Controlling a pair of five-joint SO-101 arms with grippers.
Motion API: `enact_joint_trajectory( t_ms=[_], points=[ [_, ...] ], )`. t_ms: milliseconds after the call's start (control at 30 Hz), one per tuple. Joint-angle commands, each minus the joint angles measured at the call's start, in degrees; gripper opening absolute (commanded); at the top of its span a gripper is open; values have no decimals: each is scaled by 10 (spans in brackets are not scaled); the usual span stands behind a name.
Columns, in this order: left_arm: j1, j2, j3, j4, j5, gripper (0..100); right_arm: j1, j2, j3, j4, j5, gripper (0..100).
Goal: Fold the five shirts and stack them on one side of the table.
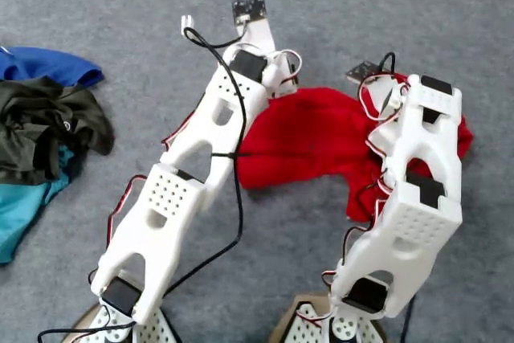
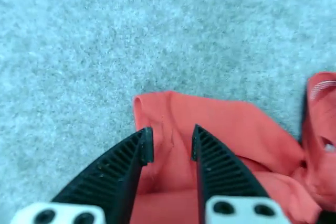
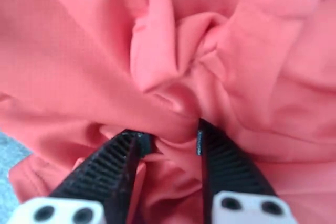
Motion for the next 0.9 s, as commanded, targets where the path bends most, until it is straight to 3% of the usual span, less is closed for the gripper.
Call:
enact_joint_trajectory(
  t_ms=[0, 167, 300, 667, 867],
  points=[
    [3, 16, 3, -52, -3, 139, 19, 6, -15, -22, -7, 186],
    [8, 45, -19, -61, -3, 133, 19, 6, -15, -22, -8, 186],
    [-7, 42, -47, -33, -3, 10, 19, 6, -15, -23, -23, 186],
    [-25, 42, -277, 127, 37, 19, 19, -4, -16, -18, -23, 186],
    [-25, -20, -276, 181, 35, 19, 19, -104, -16, 14, -20, 186]
  ],
)
